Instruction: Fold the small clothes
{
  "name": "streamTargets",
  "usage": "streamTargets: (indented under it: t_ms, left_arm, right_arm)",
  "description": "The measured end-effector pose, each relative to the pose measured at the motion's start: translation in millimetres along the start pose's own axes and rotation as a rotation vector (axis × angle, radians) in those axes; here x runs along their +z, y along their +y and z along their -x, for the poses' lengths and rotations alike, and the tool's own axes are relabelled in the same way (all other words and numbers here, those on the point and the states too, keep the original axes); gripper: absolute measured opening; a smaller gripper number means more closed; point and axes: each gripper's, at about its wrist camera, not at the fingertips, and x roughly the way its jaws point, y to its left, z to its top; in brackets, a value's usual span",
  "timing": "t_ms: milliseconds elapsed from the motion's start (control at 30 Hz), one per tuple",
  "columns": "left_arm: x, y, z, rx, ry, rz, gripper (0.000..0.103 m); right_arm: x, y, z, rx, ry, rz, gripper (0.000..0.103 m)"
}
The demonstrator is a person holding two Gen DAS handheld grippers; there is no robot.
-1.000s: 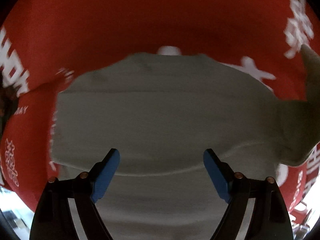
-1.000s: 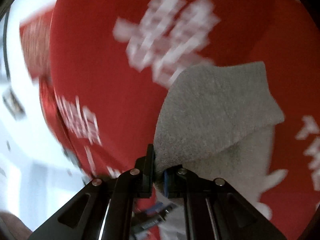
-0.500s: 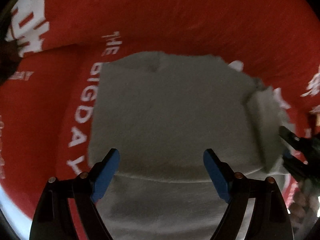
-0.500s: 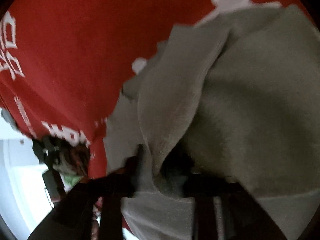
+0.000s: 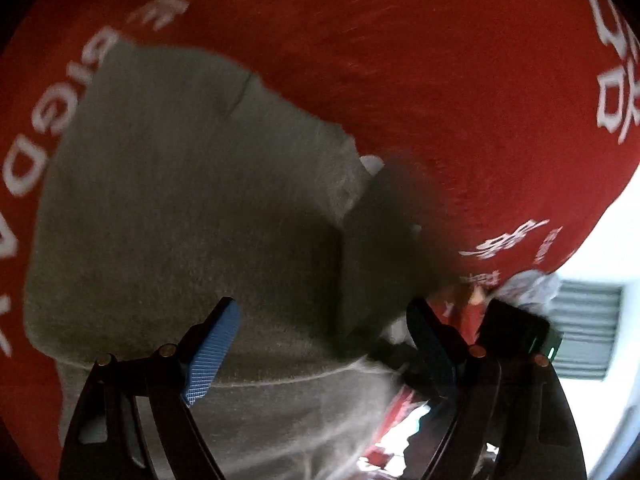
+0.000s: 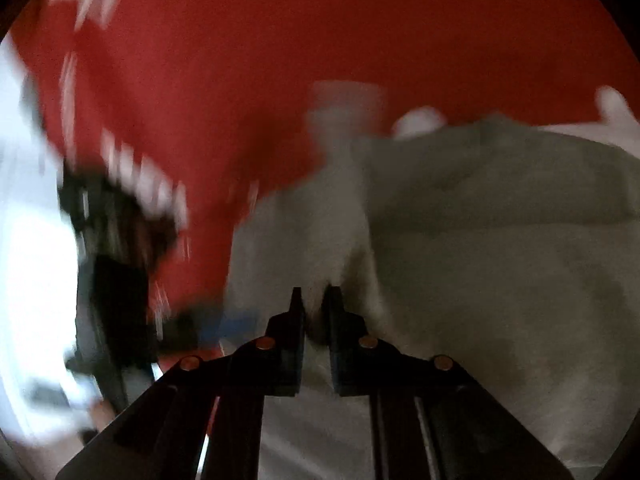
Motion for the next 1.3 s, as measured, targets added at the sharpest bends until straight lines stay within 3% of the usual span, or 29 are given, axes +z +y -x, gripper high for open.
streamTargets:
  t_ms: [100,167,267,433,500,533,567,667,767,833,867,967,1067,1167,1233,1300]
  left_arm:
    - [1.9,8.9,-8.0,-0.027,0.04,0.019,0.087]
    - [1.6,8.0,-8.9,-0.022,0.038,0.015,0.087]
    - [2.6,7.3,-9.1,-0.016,0.027,0.027,0.087]
    - [5.7,1.5,-3.1,0.093,-0.032,-0.023,0.086]
    - [7.9,-0.5,-0.2,0.148,-0.055,-0.047,0.062]
    - [9.2,-1.4,-2.6,0.175,-0.048,-0.06,0.027]
    - [10.4,0.1,-5.8,0.193,-0.035,-0.064,0.008]
    - [8.1,-0.2,-6.3,0.232,-0.05,-0.083,0.008]
    - [1.1,-8.5,-0.9,0.255,-0.076,-0.126,0.008]
    - [-3.6,-11.7,0.8,0.276,-0.078,-0.143,0.008]
    - [-5.9,-12.3,1.8,0.284,-0.075,-0.148,0.008]
    - [-16.6,-11.8,1.0,0.331,-0.061,-0.179,0.008]
    - [-24.7,-5.6,-4.7,0.376,-0.043,-0.191,0.008]
    - [-29.7,-3.8,-0.9,0.407,-0.053,-0.2,0.008]
    - [-32.0,-4.9,7.2,0.482,-0.07,-0.223,0.008]
    - [-33.0,-3.1,16.4,0.545,-0.075,-0.225,0.024]
  right_arm:
    - [-18.8,18.0,-18.8,-0.1,0.102,0.1,0.016]
    - [-29.1,16.7,-16.7,-0.106,0.114,0.091,0.021]
    - [-41.4,1.8,2.7,-0.07,0.094,0.001,0.039]
    - [-70.2,-44.7,53.6,-0.096,0.001,-0.207,0.04]
    - [-84.8,-80.4,82.0,-0.078,-0.066,-0.369,0.04]
    - [-97.2,-104.3,99.1,-0.059,-0.124,-0.486,0.04]
    - [-103.6,-115.8,106.6,-0.049,-0.152,-0.539,0.04]
    - [-129.1,-158.7,130.4,-0.018,-0.264,-0.742,0.04]
    - [-140.2,-177.7,140.2,-0.013,-0.338,-0.828,0.04]
    - [-138.2,-187.6,145.6,-0.016,-0.382,-0.869,0.024]
    - [-133.5,-190.1,151.7,-0.039,-0.391,-0.865,0.007]
    - [-120.3,-181.8,168.3,-0.131,-0.406,-0.766,0.006]
    - [-117.3,-180.2,167.3,-0.184,-0.357,-0.68,0.006]
    - [-125.2,-194.6,160.5,-0.181,-0.309,-0.676,0.006]
    - [-127.7,-193.5,156.4,-0.165,-0.307,-0.675,0.006]
    - [-130.7,-188.7,157.1,-0.171,-0.286,-0.668,0.007]
